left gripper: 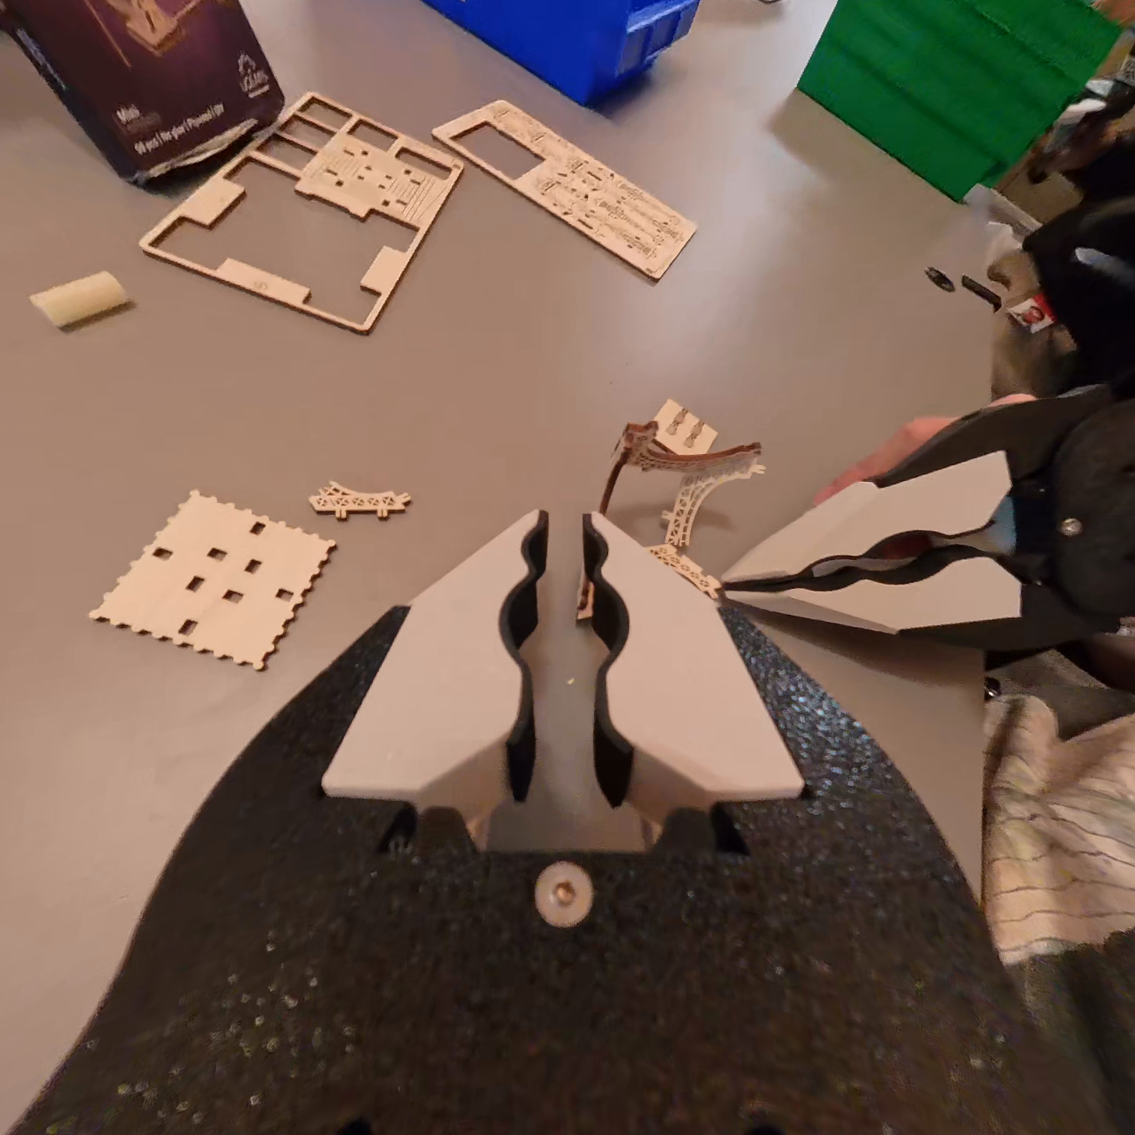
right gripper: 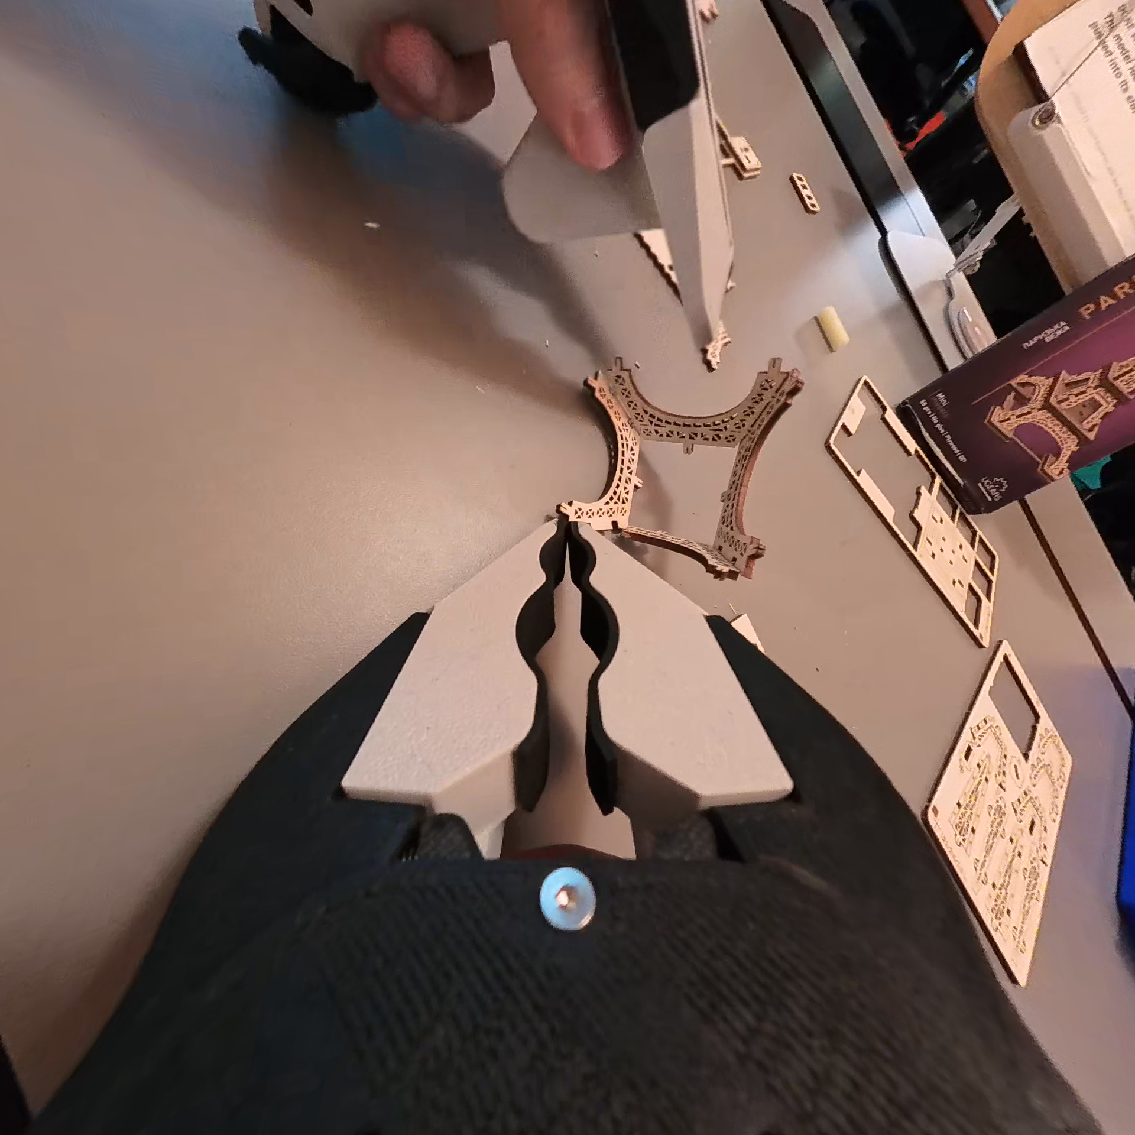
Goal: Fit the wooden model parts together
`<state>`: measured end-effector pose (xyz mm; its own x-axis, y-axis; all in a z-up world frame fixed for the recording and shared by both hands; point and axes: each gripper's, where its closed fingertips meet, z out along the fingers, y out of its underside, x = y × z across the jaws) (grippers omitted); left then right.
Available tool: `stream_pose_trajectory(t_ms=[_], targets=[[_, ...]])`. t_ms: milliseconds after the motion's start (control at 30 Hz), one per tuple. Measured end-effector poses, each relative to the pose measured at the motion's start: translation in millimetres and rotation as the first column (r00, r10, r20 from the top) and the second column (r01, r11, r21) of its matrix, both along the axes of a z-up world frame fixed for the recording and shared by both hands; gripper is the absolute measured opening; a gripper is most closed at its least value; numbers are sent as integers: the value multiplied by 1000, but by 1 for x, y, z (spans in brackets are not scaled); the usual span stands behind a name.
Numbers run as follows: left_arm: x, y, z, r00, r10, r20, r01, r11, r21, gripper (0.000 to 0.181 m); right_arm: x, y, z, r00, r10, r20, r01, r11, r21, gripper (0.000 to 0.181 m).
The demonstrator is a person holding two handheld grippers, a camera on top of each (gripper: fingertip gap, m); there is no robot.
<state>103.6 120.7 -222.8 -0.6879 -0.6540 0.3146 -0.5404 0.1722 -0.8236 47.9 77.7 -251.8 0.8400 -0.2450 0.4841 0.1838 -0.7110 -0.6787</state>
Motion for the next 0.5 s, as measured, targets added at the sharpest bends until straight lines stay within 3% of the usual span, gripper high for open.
stream_pose_trajectory(t_ms=[33,267,500], targets=[[-1,0,1,1000,-10,13,10,1000,17,8,0,0,0,1000,-2,2,2,1000,-1,0],[-10,-6,-12,982,-166,93,123,927,354,0,0,0,1,999,-9,45,9,1000,-9,0],[-12,-5,-25,977,-213,4,191,884,426,0,0,0,1,997,-16,75,17,1000,-16,0]])
